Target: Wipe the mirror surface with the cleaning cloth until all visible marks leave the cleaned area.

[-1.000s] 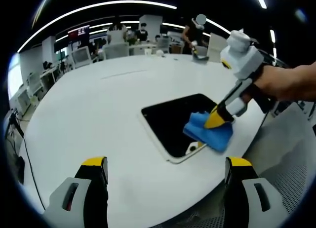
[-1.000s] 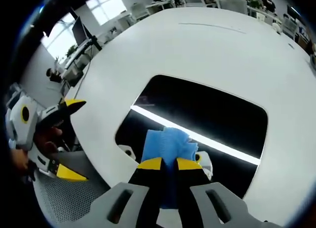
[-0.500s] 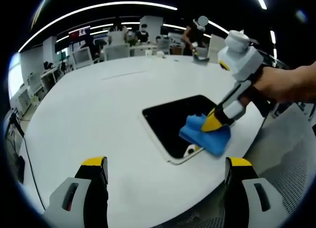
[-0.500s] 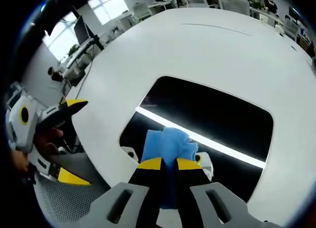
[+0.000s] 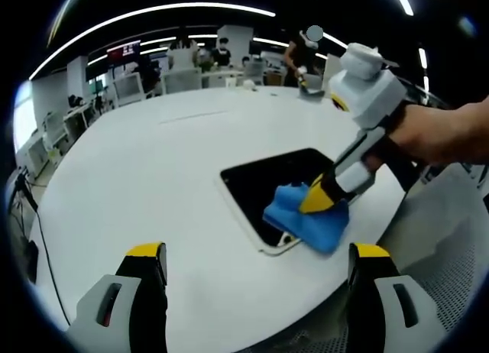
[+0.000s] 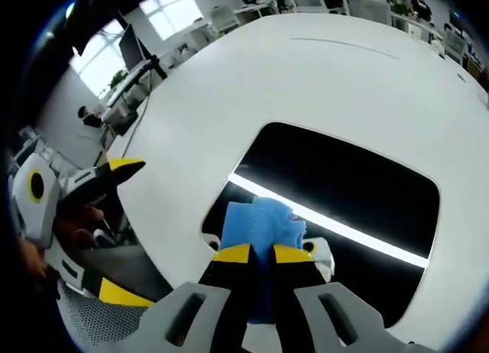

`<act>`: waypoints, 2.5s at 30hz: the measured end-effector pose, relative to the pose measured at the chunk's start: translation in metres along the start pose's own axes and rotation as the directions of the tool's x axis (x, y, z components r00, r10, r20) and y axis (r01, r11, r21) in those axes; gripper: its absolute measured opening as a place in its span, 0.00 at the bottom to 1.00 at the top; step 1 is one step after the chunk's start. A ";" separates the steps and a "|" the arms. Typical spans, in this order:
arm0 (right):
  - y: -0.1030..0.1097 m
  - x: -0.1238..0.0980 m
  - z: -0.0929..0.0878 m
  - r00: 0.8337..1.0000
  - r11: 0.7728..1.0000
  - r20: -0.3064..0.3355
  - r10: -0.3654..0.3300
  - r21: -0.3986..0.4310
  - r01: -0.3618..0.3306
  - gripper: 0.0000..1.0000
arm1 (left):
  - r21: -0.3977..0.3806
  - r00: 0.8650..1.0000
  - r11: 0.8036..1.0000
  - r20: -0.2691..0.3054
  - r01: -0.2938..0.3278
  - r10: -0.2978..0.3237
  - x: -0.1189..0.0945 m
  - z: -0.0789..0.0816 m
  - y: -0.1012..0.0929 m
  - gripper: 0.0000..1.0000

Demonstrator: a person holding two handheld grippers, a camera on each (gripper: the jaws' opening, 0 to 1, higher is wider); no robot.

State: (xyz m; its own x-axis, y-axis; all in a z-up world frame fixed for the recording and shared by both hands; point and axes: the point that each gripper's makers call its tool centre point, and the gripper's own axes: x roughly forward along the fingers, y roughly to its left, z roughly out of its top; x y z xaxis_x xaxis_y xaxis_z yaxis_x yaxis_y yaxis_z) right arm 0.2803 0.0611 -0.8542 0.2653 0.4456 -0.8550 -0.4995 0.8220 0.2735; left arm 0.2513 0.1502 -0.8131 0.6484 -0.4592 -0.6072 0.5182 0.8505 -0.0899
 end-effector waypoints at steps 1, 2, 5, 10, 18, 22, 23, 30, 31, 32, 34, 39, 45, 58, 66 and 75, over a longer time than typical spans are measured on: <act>0.002 0.001 0.001 1.000 1.000 0.000 0.002 -0.002 -0.002 0.04 | 0.000 1.000 1.000 0.001 -0.001 0.001 0.000 0.000 0.000 0.99; 0.003 0.002 0.002 1.000 1.000 0.000 0.004 -0.004 -0.004 0.04 | 0.000 1.000 1.000 0.001 -0.002 0.002 0.000 0.000 0.000 0.99; 0.007 0.005 0.005 1.000 1.000 -0.001 0.008 -0.011 -0.008 0.04 | 0.002 1.000 1.000 -0.001 -0.004 0.004 0.000 0.000 0.001 0.99; 0.013 0.008 0.008 1.000 1.000 -0.005 0.012 -0.027 -0.013 0.04 | 0.000 1.000 1.000 0.001 -0.009 0.009 -0.001 0.000 0.003 0.99; 0.015 0.010 0.009 1.000 0.999 -0.010 0.016 -0.031 -0.017 0.04 | -0.002 1.000 1.000 0.002 -0.010 0.010 -0.001 0.000 0.003 0.99; 0.016 0.011 0.010 1.000 0.999 -0.010 0.019 -0.038 -0.019 0.04 | 0.000 1.000 1.000 0.000 -0.010 0.010 -0.001 0.000 0.003 0.99; 0.017 0.011 0.011 1.000 0.999 -0.010 0.021 -0.039 -0.021 0.04 | 0.001 1.000 1.000 0.000 -0.010 0.010 -0.001 0.000 0.003 0.99; 0.023 0.014 0.013 1.000 0.997 -0.005 0.027 -0.066 -0.028 0.04 | 0.002 1.000 1.000 -0.002 -0.015 0.015 -0.001 -0.001 0.004 0.99; 0.024 0.014 0.014 1.000 0.997 -0.006 0.027 -0.067 -0.027 0.04 | 0.000 1.000 1.000 -0.001 -0.017 0.017 -0.001 0.000 0.004 0.99; 0.024 0.014 0.014 1.000 0.997 -0.005 0.028 -0.067 -0.028 0.04 | -0.001 1.000 1.000 0.000 -0.015 0.015 -0.001 0.000 0.004 0.99; 0.025 0.015 0.015 1.000 0.997 -0.005 0.030 -0.070 -0.030 0.04 | 0.002 1.000 1.000 -0.003 -0.014 0.014 -0.001 -0.001 0.004 0.99; 0.027 0.016 0.016 0.999 0.996 -0.006 0.035 -0.076 -0.035 0.04 | 0.001 1.000 1.000 -0.004 -0.016 0.016 -0.001 -0.001 0.004 0.99; 0.028 0.016 0.017 0.999 0.996 -0.002 0.047 -0.076 -0.047 0.04 | 0.001 1.000 1.000 -0.011 -0.016 0.016 -0.001 -0.002 0.004 0.99; 0.029 0.017 0.017 0.998 0.992 -0.011 0.060 -0.109 -0.061 0.04 | -0.018 0.999 0.999 -0.027 -0.032 0.032 -0.002 -0.006 0.007 0.99; 0.029 0.017 0.017 0.997 0.991 -0.020 0.071 -0.116 -0.073 0.04 | -0.017 0.999 0.999 -0.030 -0.036 0.036 -0.001 -0.006 0.008 0.99; 0.028 0.017 0.017 0.997 0.990 -0.024 0.078 -0.114 -0.080 0.03 | -0.023 0.998 0.999 -0.037 -0.044 0.043 -0.002 -0.008 0.009 0.99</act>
State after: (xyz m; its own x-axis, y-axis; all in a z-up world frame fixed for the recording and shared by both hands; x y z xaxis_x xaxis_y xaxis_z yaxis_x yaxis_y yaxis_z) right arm 0.2848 0.0981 -0.8534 0.2058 0.4997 -0.8414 -0.6098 0.7379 0.2892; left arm 0.2503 0.1602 -0.8191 0.6486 -0.4124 -0.6397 0.4766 0.8754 -0.0812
